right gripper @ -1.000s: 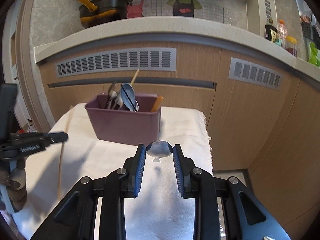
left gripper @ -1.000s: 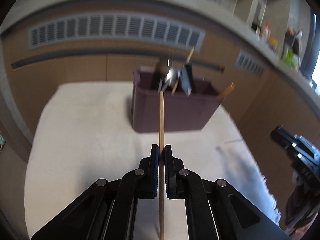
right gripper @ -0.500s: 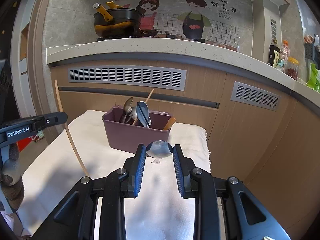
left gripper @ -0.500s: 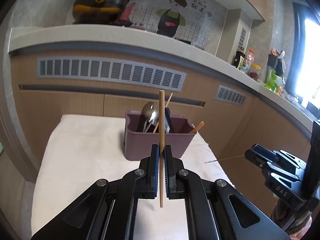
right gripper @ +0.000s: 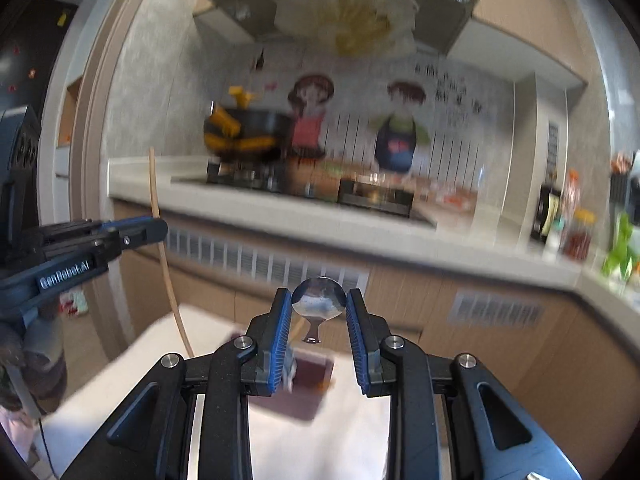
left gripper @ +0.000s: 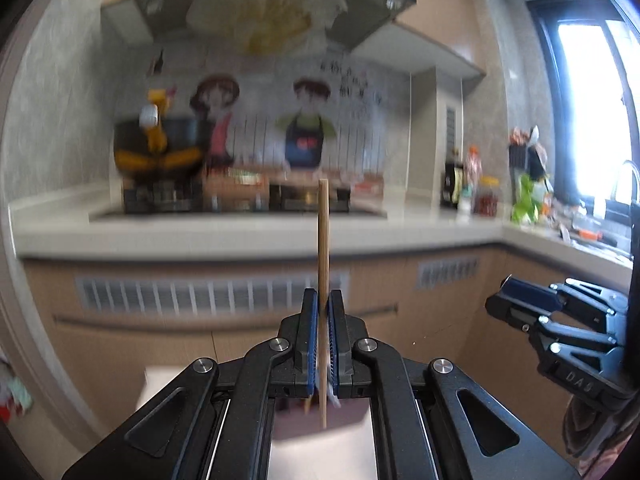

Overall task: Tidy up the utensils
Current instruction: 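Lift the chopstick with left tool toward the holder while right tool carries the spoon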

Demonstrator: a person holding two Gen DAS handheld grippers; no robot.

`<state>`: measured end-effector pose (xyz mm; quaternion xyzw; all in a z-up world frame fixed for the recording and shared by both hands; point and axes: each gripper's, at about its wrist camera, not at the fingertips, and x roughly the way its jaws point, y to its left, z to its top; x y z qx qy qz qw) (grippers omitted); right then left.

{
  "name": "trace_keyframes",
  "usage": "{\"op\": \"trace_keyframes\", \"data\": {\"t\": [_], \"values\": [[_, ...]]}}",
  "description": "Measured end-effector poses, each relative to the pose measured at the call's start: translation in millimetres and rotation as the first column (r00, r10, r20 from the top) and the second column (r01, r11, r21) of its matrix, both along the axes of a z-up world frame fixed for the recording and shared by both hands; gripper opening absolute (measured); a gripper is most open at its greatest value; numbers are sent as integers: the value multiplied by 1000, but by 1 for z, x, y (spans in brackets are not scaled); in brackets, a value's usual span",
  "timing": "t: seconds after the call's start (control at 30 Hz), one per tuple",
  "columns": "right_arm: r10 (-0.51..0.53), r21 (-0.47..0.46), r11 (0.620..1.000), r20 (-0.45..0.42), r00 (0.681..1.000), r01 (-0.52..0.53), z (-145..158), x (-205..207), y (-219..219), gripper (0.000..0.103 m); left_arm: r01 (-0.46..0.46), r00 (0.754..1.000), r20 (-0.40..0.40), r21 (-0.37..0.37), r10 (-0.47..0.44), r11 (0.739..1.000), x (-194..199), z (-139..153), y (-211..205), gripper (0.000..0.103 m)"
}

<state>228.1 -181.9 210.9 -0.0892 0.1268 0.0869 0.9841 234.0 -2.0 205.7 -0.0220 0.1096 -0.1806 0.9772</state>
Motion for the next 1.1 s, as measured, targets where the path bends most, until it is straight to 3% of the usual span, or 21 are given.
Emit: {"op": "trace_keyframes", "data": {"t": [0.2, 0.37, 0.53, 0.73, 0.8, 0.9, 0.97, 1.03, 1.1], "values": [[28, 10, 1000, -59, 998, -27, 21, 45, 5, 25, -41, 997, 60, -29, 43, 999, 34, 28, 4, 5], [10, 2, 1000, -104, 995, -10, 4, 71, 4, 25, -39, 999, -14, -31, 38, 999, 71, 14, 7, 5], [2, 0, 1000, -155, 988, -2, -31, 71, -6, 25, -20, 988, -155, 30, 25, 999, 89, -41, 15, 6], [-4, -7, 1000, -229, 973, 3, -69, 54, -18, 25, 82, 929, -368, 121, -32, 989, 90, -128, 17, 7], [-8, -11, 1000, -253, 968, 6, -81, 48, -20, 25, 155, 882, -466, 154, -66, 976, 83, -160, 13, 12], [-16, -19, 1000, -294, 956, 11, -98, 40, -22, 25, 277, 769, -627, 149, -126, 949, 73, -206, 6, 23], [-16, -22, 1000, -319, 948, 10, -108, 35, -23, 25, 337, 685, -719, 171, -116, 926, 63, -235, 1, 23], [-15, -25, 1000, -335, 942, 6, -115, 30, -24, 25, 375, 630, -772, 212, -80, 902, 53, -255, -4, 23], [-12, -27, 1000, -346, 938, 3, -119, 26, -24, 25, 406, 594, -802, 232, -62, 884, 43, -265, -7, 23]]}}
